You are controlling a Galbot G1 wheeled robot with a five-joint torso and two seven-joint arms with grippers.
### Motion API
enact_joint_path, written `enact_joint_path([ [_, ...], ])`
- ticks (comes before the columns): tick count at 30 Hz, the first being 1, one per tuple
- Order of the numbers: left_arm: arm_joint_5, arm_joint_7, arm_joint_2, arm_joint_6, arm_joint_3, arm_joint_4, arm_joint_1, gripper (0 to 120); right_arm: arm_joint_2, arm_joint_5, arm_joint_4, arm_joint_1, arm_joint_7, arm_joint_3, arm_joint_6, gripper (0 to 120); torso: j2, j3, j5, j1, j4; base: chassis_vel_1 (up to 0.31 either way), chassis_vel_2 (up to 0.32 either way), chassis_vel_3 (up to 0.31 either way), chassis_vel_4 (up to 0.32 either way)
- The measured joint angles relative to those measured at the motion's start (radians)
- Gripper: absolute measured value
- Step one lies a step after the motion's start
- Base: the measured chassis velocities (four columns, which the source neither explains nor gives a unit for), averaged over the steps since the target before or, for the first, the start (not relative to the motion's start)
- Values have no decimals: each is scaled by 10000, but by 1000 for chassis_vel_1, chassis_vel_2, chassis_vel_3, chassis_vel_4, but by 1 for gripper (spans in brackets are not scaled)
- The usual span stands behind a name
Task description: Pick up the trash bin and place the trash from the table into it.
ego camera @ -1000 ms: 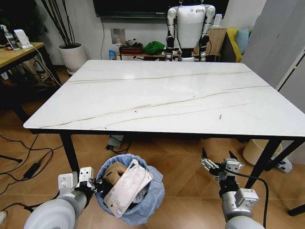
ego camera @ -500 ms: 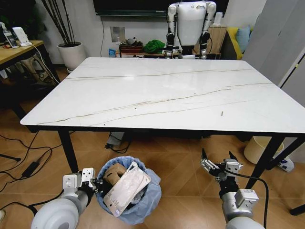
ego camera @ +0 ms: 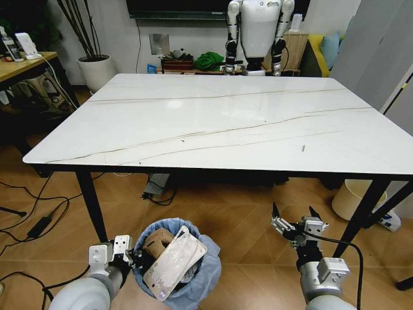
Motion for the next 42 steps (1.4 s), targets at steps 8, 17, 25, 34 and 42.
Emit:
enact_joint_path([
  [8,-17,-208,-296,0,-49,52,45,0,5,-2,-3,-26,3,-99,5,100,-330,-210,0,-121,0,0,0,0,0],
  [17,-22,-239,-284,0,-123,63,46,0,108,32,-2,-6,17,-153,3,100,-707,-442,0,-268,0,0,0,0,0],
  [25,-75,-263,-250,0,-146,12,44,0,234,-7,-18,4,17,-201,3,100,-1011,-636,0,-377,0,0,0,0,0],
  [34,-302,-536,-369,0,-120,-43,99,0,292,-114,-52,-21,17,-283,18,100,-1345,-858,0,-488,-1,0,0,0,0],
  [42,-438,-739,-448,0,-150,-50,181,0,318,-230,-150,6,8,-368,79,100,-1692,-1092,0,-602,0,0,0,0,0],
])
